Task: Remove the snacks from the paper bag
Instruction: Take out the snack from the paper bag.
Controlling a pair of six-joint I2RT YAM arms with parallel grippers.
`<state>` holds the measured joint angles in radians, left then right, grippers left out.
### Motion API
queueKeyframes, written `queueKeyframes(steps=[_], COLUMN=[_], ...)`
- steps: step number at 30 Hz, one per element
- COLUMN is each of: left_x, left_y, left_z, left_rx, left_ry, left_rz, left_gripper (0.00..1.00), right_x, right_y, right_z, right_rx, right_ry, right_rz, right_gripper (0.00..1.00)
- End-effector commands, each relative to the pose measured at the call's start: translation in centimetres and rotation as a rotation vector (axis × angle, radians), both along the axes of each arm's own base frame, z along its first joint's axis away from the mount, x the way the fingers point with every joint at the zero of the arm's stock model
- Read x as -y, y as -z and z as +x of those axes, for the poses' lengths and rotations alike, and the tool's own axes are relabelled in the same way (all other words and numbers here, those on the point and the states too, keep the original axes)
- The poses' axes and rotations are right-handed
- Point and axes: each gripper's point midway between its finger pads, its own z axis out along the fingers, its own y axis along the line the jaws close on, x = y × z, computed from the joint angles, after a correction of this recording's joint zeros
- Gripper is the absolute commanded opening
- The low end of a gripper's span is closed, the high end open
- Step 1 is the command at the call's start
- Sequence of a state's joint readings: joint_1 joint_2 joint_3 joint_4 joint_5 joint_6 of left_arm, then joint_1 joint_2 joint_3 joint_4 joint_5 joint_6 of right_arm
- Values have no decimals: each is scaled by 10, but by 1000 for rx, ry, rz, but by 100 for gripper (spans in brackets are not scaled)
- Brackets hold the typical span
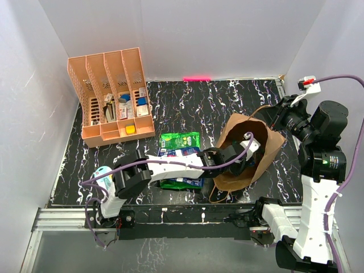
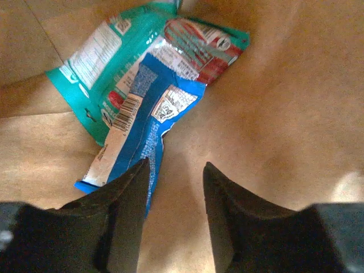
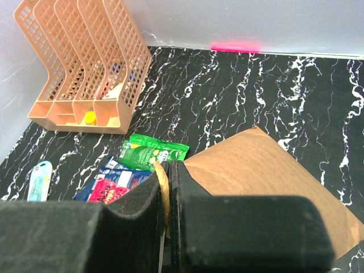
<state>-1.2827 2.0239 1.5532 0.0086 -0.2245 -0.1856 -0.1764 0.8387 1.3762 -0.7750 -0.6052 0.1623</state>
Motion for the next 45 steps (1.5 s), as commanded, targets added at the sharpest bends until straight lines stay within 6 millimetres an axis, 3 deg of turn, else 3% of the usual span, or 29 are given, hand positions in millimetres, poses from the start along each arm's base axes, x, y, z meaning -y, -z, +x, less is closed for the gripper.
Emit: queueKeyframes(steps=[1,9,14,23,28,34,39,45], left_x=[7,4,9,4,2,-5,-11,-14], left_y=[-7,16,27,61,70,59,38,4], left_z=[8,24,24,40,32,28,26,23], left_rx=[-13,58,67,0,-56,-73,-49,6], left_ry=[-43,-16,73,64,102,80,55,39], left_rz=[-3,87,140,221,234,207,190,150], left_gripper=[47,81,94,96,83,62,40,26], right_x=[-3,-3,-3,-1,0,2,2,2], right_y=[-35,-37,-37,-34,-31,-30,-29,-29], right_z=[-5,-4,-3,0,1,2,2,1], right_rx=[134,134,133,123,117,116,115,114], right_ry=[-14,-12,-14,-4,3,11,13,13], right_rz=[-24,-24,-23,-26,-27,-30,-31,-26], right_gripper=[8,8,8,8,8,8,8,8])
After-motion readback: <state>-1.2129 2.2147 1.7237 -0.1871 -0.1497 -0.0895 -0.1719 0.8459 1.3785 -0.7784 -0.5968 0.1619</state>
